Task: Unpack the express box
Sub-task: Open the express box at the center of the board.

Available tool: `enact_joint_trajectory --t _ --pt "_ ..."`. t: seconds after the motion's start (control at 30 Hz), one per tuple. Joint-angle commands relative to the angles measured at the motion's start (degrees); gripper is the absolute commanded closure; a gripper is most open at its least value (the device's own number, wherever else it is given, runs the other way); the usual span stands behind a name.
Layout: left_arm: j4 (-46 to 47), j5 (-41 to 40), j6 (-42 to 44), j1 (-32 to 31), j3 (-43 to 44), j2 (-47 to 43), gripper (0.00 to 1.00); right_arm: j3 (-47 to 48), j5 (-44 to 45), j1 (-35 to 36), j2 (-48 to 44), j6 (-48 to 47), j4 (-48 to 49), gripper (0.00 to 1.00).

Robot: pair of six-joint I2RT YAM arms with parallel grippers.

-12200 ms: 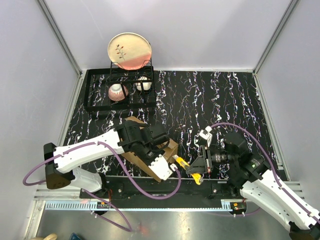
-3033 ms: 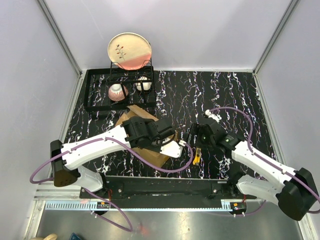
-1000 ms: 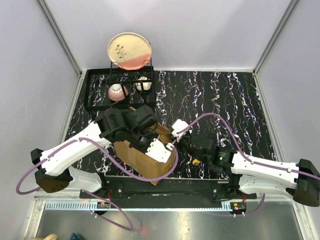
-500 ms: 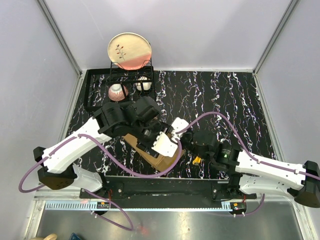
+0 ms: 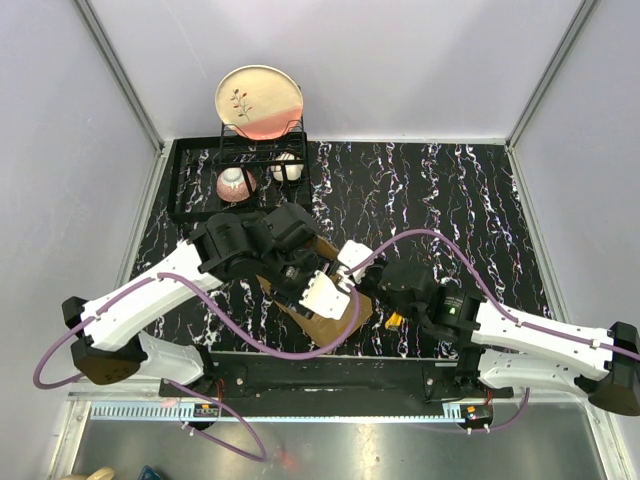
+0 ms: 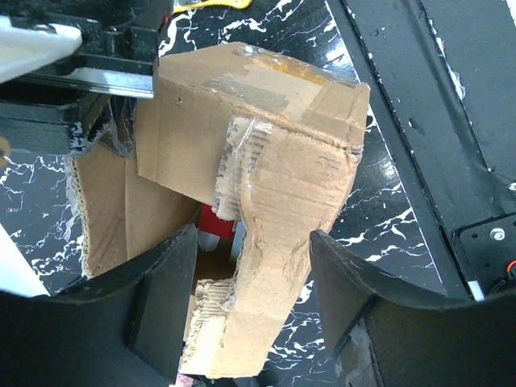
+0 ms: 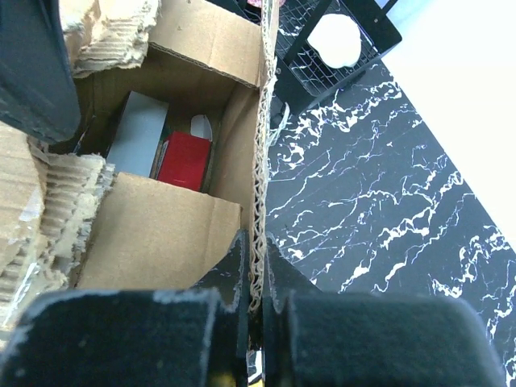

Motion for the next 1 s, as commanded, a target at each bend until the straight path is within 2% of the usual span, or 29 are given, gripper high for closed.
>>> enact_joint_trajectory --t 0.0,0.27,0.4,0.63,0.83,0.97 --pt "-7.9 -0.5 0.7 -1.4 -0.8 2.5 0.40 8.6 1.3 0.1 0.5 0.2 11.9 1.00" --pt "-7.2 -2.2 3.1 -0.9 -6.5 3.4 0.37 9.9 -3.4 0.1 -0.9 3.8 11.5 1.00" --pt "-12.7 0.2 6.0 0.6 -5.4 7.4 0.37 10.6 -4.3 0.0 -1.9 4.6 10.8 1.00" --pt "-13.6 -1.0 7.6 2.6 -3.9 11.0 0.38 12.5 -6.2 0.0 -2.6 6.6 9.8 1.00" --pt "-13.7 -2.0 6.2 2.3 -3.9 10.0 0.39 16.0 -3.5 -0.1 -1.0 9.1 6.6 1.00" --pt "-9.7 -6.5 4.3 1.2 -5.5 7.2 0.41 17.6 -4.8 -0.8 -0.1 13.1 5.8 1.00"
